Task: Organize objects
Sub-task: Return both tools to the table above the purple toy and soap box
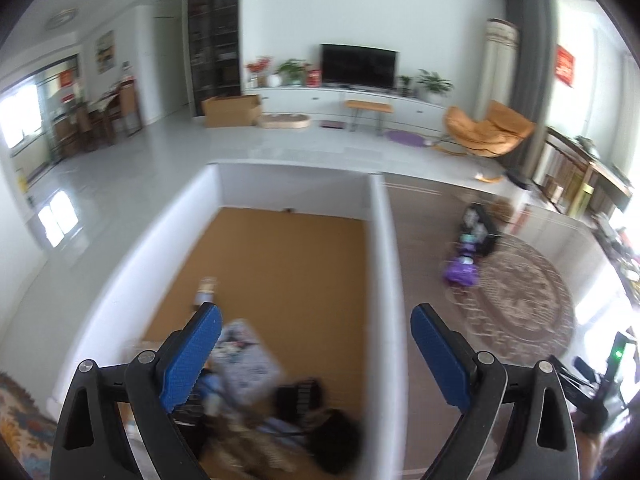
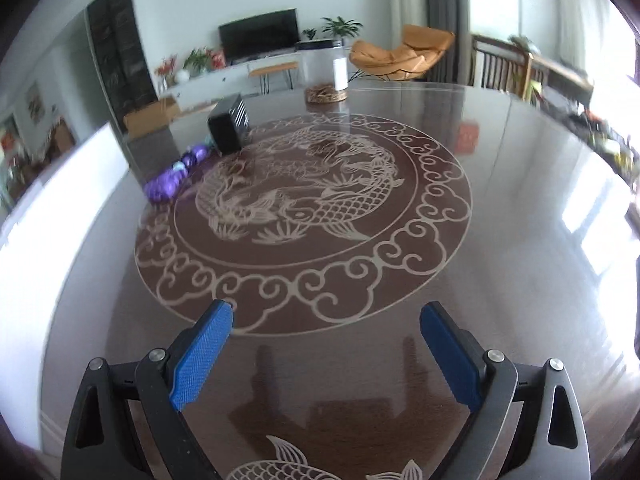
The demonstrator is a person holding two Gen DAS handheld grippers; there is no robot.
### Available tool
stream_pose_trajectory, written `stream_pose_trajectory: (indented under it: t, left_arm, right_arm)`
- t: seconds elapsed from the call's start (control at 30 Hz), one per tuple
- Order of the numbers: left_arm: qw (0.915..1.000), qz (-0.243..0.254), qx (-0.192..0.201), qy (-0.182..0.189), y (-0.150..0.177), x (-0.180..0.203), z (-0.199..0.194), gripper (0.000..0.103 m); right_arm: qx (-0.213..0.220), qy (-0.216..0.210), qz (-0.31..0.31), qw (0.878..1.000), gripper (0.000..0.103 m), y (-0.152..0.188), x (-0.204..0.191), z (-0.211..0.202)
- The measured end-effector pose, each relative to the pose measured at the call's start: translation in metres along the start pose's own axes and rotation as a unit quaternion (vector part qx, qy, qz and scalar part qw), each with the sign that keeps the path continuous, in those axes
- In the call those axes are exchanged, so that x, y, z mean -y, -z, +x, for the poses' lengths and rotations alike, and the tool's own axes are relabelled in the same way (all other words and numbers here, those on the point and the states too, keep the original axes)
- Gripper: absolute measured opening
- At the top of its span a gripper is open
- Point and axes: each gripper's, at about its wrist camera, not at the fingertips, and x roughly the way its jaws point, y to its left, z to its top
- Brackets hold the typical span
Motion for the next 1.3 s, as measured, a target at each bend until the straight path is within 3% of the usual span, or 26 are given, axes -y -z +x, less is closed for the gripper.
stream_pose_trajectory:
  t: [0.3, 0.77, 0.97, 1.13, 1.3]
  left_arm:
    - [0.9962, 0.054, -0.018, 0.067, 0.013, 0.074, -0.005, 0.096]
    - [0.9866, 0.107, -0.073, 0.099, 0.027, 0.128, 0.021, 0.096]
    - [0.9782, 0.131, -0.123, 0.105, 0.031, 0.146, 0.050, 0.096]
    - [0.9662, 0.113, -0.178, 0.149, 0.036, 0.165, 0.074, 0.096]
    - [0.9620, 0.142, -0.182, 0.146, 0.029, 0.182, 0.086, 0.096]
  right_arm:
    - [-0.013, 0.007, -0.015, 1.000, 0.095, -0.001, -0.001, 0.004]
    - [-0.039, 0.004, -0.012, 0.999, 0.095, 0.002, 0.000, 0.014]
    - [-0.042, 0.003, -0.012, 0.999, 0.096, 0.002, 0.001, 0.015]
    - [-0.045, 0.003, -0.016, 0.999, 0.098, 0.002, 0.000, 0.016]
    - [-0.048, 0.000, -0.020, 0.999, 0.100, 0.002, -0.002, 0.016]
